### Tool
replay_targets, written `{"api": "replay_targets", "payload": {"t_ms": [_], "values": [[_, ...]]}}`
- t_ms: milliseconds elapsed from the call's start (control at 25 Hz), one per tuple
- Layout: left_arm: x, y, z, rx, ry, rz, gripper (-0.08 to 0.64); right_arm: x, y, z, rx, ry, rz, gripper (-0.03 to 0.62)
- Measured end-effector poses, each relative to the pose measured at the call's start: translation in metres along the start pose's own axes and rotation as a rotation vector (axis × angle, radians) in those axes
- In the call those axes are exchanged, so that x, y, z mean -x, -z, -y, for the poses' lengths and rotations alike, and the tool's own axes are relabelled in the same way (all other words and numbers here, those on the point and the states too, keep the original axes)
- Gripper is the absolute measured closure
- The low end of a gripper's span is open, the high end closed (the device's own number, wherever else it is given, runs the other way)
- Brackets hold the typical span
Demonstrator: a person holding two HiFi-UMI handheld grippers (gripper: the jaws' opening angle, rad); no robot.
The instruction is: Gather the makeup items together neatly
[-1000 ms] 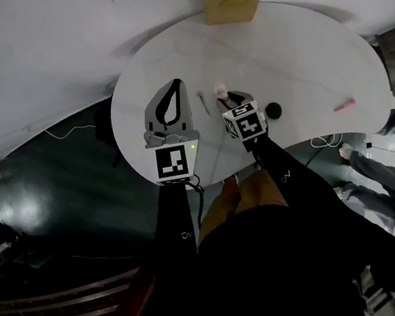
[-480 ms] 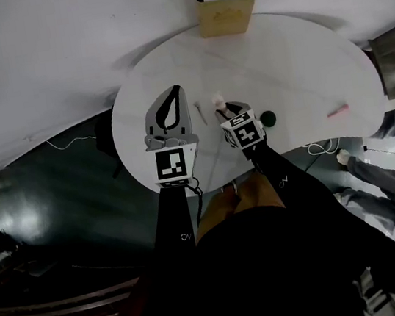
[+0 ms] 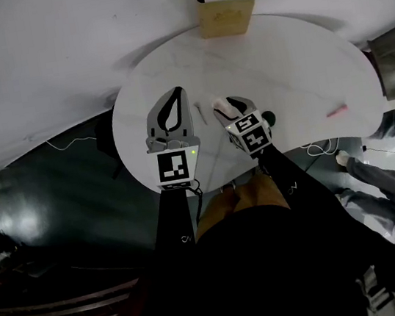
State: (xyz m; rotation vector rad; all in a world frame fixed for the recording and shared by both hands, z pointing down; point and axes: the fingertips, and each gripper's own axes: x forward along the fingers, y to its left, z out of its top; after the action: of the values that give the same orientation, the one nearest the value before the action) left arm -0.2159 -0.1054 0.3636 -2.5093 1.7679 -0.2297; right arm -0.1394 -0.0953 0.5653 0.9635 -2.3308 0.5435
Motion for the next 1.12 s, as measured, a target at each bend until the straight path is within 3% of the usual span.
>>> {"api": "replay_targets", "payload": {"t_ms": [160,400,480,640,760,880,1120], "values": [[-0.005,-0.017,0.013,0.037,0.040,0.059,0.551,0.049,-0.061,0.001,0.072,-0.001,0.204,0.398],[-0.015,-0.030,0.040,0.032,0.117,0.120,0.551,0.122,-0.119,0.018,0.215,0.099,0.446,0.396],[-0.017,-0.029,0.049,0.038,0.140,0.118,0.551,0.136,-0.125,0.023,0.219,0.112,0.496,0.316],[-0.025,-0.021,0.068,0.076,0.196,0.107,0.551,0.142,-0.108,0.039,0.194,0.126,0.467,0.284],[-0.027,-0.018,0.089,0.127,0.254,0.111,0.551,0.143,-0.070,0.050,0.155,0.136,0.400,0.284],[-0.029,-0.002,0.109,0.119,0.294,0.041,0.551,0.149,-0.024,0.061,0.105,0.166,0.331,0.284],[-0.041,-0.014,0.139,0.125,0.365,0.096,0.551,0.146,0.032,0.076,0.024,0.180,0.240,0.285]]}}
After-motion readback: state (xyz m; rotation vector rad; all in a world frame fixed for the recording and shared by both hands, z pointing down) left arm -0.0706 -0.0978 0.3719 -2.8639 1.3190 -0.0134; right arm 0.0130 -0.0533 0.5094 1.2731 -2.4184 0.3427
